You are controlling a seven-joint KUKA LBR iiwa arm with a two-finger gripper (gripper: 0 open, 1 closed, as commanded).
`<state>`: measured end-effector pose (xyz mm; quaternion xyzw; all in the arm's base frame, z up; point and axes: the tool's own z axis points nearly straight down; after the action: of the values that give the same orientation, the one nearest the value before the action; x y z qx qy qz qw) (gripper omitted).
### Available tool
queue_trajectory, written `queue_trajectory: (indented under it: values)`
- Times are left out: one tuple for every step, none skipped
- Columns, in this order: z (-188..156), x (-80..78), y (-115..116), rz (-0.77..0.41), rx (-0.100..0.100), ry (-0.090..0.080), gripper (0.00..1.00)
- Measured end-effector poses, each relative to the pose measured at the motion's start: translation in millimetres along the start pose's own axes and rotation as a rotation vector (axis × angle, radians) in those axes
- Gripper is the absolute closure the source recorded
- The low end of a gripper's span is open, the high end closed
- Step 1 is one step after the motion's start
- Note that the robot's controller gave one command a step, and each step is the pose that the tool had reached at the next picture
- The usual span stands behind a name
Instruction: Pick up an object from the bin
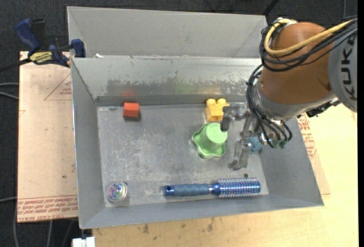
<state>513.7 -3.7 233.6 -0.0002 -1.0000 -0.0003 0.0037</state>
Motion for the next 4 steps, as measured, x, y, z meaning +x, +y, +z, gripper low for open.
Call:
queue_trajectory:
  values:
    - [162,24.0,-41,-0.339,0.005,-0.034,0.00]
    - [133,28.1,11,-0.474,0.000,-0.013,0.00]
    - [123,-19.9,-56,-0.657,0.007,-0.012,0.00]
    - [164,-22.7,-36,-0.758,0.001,-0.010,0.00]
